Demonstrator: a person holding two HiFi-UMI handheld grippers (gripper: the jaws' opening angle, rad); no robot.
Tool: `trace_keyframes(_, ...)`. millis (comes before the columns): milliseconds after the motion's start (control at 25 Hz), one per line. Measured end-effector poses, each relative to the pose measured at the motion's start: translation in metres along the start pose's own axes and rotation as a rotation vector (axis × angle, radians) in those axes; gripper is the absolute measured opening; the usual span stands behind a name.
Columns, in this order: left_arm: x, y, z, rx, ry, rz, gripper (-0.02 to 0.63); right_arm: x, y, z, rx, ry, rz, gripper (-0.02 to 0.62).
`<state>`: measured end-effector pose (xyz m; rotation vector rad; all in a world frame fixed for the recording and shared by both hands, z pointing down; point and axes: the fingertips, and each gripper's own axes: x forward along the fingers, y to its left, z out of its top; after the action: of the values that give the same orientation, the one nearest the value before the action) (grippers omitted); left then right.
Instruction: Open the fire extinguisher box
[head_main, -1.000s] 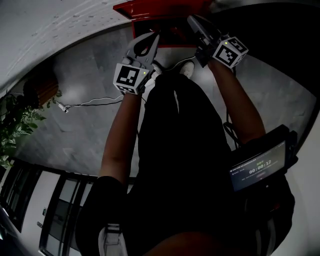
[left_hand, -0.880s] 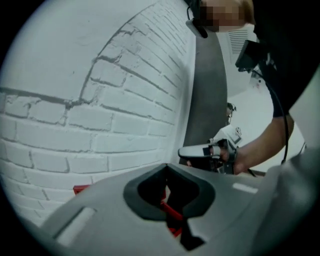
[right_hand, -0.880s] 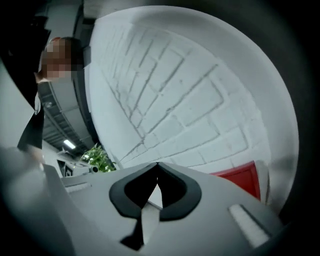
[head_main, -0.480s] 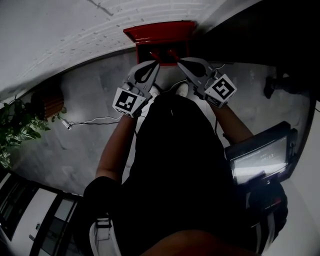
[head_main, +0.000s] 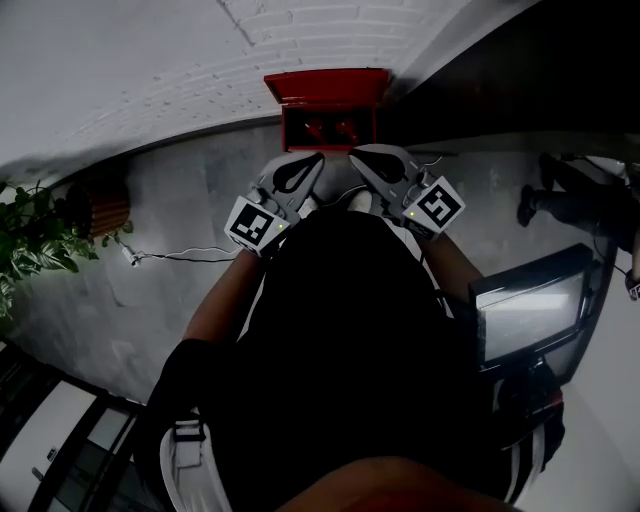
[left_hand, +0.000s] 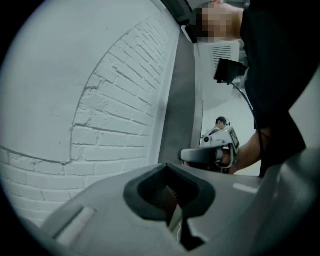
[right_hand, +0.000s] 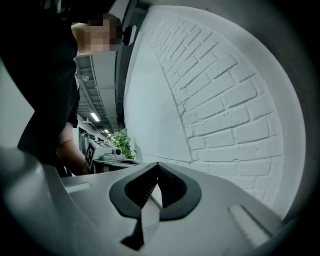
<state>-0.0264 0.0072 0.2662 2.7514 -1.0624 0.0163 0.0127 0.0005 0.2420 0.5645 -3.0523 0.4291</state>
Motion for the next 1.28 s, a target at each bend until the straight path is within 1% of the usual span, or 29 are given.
trace_keyframes(200, -0.009, -0.008, 0.019, 0.009, -0.020, -0.005, 0.002, -0.003, 0.018, 0.020, -0.016, -0.026, 0.004, 0.009)
trace_keyframes(360, -0.013, -0.010, 0.029, 0.016, -0.021, -0.012, 0.002, -0.004, 0.018, 0.027, -0.015, -0.043, -0.005, 0.009)
trace_keyframes(560, -0.015, -0.010, 0.036, 0.024, -0.031, -0.018, 0.002, -0.004, 0.020, 0.039, -0.043, -0.047, -0.013, 0.009)
trace_keyframes(800, -0.013, -0.012, 0.033, 0.048, -0.024, -0.019, 0.002, -0.007, 0.019, 0.038, -0.064, -0.040, -0.012, 0.009)
trace_keyframes(1080, -0.011, -0.017, 0.035, 0.052, -0.016, -0.034, 0.002, -0.009, 0.020, 0.042, -0.073, -0.045, -0.019, 0.009)
trace_keyframes(1280, -0.008, -0.016, 0.038, 0.056, -0.023, -0.029, 0.002, -0.010, 0.020, 0.040, -0.074, -0.039, -0.018, 0.009)
